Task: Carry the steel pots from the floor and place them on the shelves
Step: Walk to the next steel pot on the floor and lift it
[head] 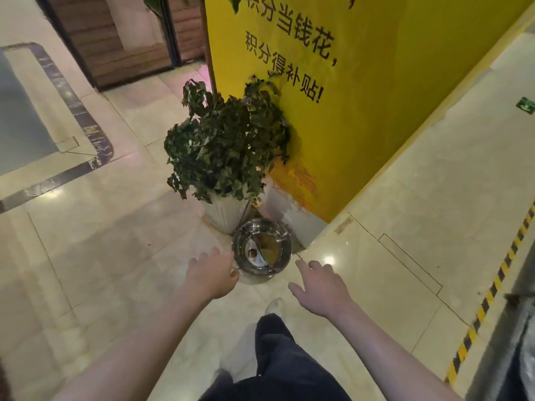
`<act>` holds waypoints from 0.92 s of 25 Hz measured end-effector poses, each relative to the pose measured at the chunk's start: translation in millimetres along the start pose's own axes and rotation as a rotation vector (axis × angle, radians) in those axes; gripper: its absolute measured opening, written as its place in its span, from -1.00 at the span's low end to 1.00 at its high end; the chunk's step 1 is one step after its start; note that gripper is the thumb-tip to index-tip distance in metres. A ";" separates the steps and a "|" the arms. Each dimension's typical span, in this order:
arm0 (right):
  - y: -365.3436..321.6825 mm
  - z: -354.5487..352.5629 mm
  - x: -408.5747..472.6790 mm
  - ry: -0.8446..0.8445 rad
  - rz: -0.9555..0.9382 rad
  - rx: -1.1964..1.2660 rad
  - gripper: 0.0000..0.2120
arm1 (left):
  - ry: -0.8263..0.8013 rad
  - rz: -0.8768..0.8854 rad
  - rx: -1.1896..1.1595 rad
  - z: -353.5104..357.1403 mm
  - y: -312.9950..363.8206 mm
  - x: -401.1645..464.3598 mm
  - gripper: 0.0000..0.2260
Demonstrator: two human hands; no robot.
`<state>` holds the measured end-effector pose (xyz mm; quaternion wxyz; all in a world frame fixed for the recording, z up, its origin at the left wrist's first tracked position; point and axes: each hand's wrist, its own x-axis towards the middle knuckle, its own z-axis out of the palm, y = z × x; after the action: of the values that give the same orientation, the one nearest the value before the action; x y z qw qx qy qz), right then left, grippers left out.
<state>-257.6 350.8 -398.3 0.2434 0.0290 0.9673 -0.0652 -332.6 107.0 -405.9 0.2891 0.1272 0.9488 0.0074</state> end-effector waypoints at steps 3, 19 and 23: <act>18.8 6.6 46.1 -0.088 -0.022 0.043 -0.44 | -0.084 -0.024 -0.014 -3.9 11.9 50.1 -0.57; 88.9 327.2 377.3 -0.295 0.158 0.131 -0.46 | -0.220 -0.093 0.003 272.5 -28.0 412.6 -0.48; 128.9 432.6 463.6 -0.159 0.242 0.159 -0.45 | -0.120 -0.096 -0.025 367.6 -38.6 515.0 -0.42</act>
<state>-452.2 429.1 -1010.4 0.3222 0.1594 0.9262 -0.1136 -551.6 174.3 -996.9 0.3472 0.0781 0.9345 -0.0022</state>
